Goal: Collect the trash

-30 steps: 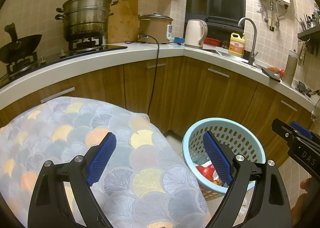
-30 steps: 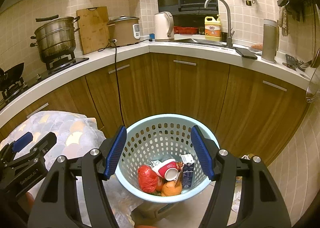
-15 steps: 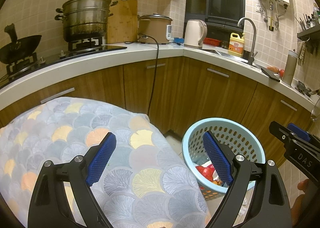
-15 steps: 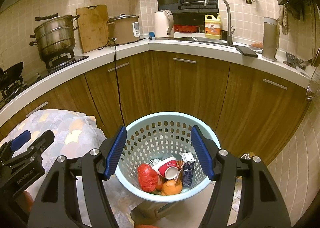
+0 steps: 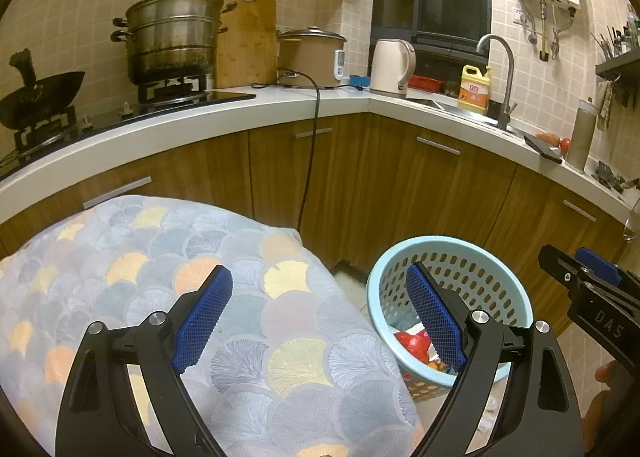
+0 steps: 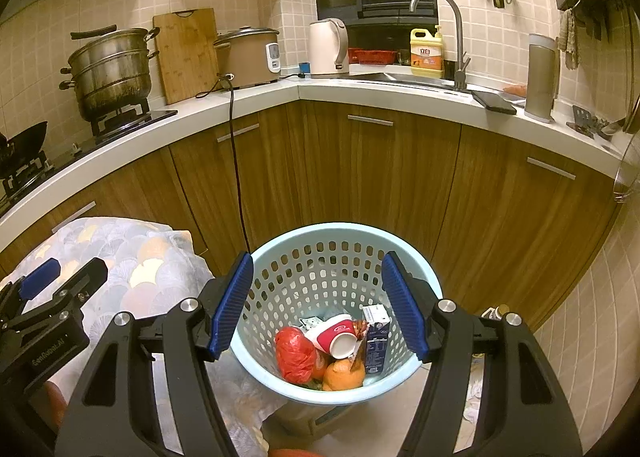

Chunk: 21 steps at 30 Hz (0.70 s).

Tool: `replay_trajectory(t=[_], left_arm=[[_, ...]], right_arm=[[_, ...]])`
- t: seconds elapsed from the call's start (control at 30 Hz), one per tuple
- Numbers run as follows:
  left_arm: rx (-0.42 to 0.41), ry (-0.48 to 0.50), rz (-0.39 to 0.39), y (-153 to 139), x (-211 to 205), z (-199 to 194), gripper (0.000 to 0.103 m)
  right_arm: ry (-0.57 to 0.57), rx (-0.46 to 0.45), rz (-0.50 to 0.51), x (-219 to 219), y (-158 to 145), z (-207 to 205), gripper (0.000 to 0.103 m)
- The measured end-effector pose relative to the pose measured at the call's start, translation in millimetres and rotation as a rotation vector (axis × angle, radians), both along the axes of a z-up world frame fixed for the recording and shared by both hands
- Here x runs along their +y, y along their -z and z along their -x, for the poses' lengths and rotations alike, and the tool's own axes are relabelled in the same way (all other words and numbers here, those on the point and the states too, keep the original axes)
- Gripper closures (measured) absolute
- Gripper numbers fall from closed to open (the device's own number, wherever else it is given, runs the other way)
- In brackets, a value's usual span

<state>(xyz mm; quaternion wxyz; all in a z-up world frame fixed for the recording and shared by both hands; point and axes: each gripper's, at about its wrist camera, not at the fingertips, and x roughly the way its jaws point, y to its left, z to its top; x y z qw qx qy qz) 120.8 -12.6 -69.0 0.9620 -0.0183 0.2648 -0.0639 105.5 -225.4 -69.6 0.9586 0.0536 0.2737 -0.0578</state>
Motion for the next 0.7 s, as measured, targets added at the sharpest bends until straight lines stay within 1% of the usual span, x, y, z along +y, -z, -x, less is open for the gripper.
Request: replay_trajectory(t=[0.7], left_arm=[[0.002,0.005,-0.004,0.2,1.0,0.1,0.017]], right_arm=[[0.0,0.008,-0.004,0.8,2.0,-2.0,0.04]])
